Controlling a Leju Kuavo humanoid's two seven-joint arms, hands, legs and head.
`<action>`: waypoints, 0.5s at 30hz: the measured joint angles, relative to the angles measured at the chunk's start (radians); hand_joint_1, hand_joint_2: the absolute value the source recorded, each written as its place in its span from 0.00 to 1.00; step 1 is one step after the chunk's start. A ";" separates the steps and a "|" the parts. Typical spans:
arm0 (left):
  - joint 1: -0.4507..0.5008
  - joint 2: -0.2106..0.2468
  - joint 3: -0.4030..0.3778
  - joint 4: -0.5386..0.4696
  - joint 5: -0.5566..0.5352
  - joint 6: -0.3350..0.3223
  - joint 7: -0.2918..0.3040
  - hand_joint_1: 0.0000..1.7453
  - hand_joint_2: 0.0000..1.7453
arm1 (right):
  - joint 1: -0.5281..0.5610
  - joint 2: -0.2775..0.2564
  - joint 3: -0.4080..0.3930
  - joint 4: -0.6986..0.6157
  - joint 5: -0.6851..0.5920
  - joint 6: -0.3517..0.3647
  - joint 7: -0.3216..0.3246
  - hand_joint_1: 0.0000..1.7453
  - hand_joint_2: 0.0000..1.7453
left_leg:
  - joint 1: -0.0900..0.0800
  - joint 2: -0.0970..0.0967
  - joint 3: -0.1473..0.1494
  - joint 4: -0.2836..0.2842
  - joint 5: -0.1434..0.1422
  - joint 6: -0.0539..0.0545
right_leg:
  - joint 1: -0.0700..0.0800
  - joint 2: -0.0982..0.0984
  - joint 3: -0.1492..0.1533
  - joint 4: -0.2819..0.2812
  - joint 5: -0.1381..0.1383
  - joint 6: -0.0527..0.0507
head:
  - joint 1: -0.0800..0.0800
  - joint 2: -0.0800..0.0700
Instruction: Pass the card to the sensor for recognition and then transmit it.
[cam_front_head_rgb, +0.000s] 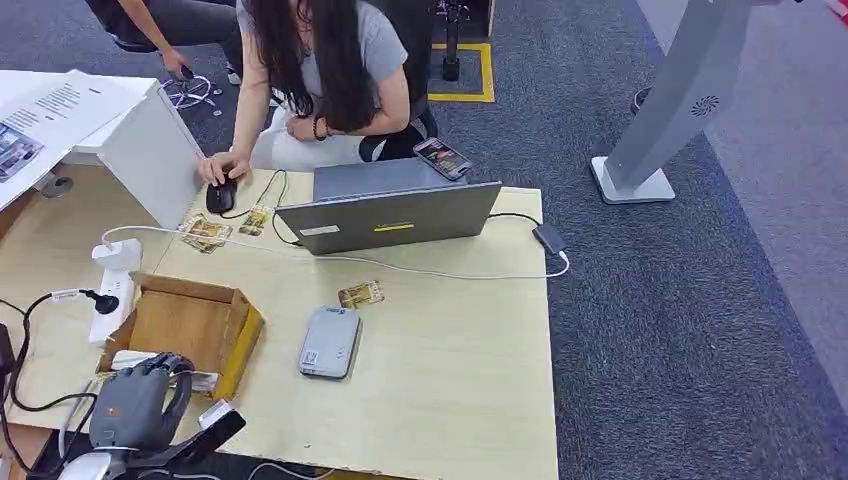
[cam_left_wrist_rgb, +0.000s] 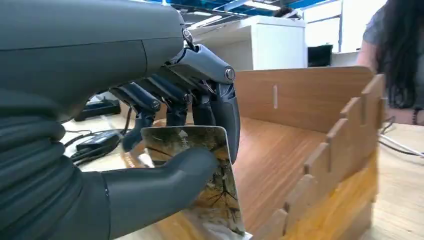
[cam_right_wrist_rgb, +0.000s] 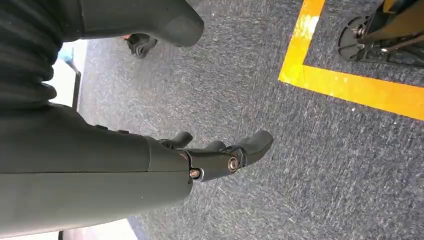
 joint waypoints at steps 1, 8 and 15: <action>0.000 0.000 0.000 -0.002 0.000 0.002 0.000 1.00 1.00 | 0.000 0.000 0.000 0.000 0.000 0.000 0.000 0.00 1.00 | 0.000 0.000 0.000 0.000 0.000 0.000 | 0.000 0.000 0.000 0.000 0.000 0.000 | 0.000 0.000; 0.000 0.002 -0.001 -0.003 0.003 0.003 0.000 1.00 1.00 | 0.000 0.000 0.002 0.000 -0.002 0.003 0.000 0.00 1.00 | 0.000 0.000 0.000 0.000 0.000 0.000 | 0.000 0.000 0.000 0.000 0.000 0.000 | 0.000 0.000; -0.002 0.006 -0.011 -0.003 0.016 0.003 0.001 1.00 1.00 | 0.000 0.000 0.005 0.000 -0.008 0.003 0.002 0.00 1.00 | 0.000 0.000 0.000 0.000 0.000 0.000 | 0.000 0.000 0.000 0.000 0.000 0.000 | 0.000 0.000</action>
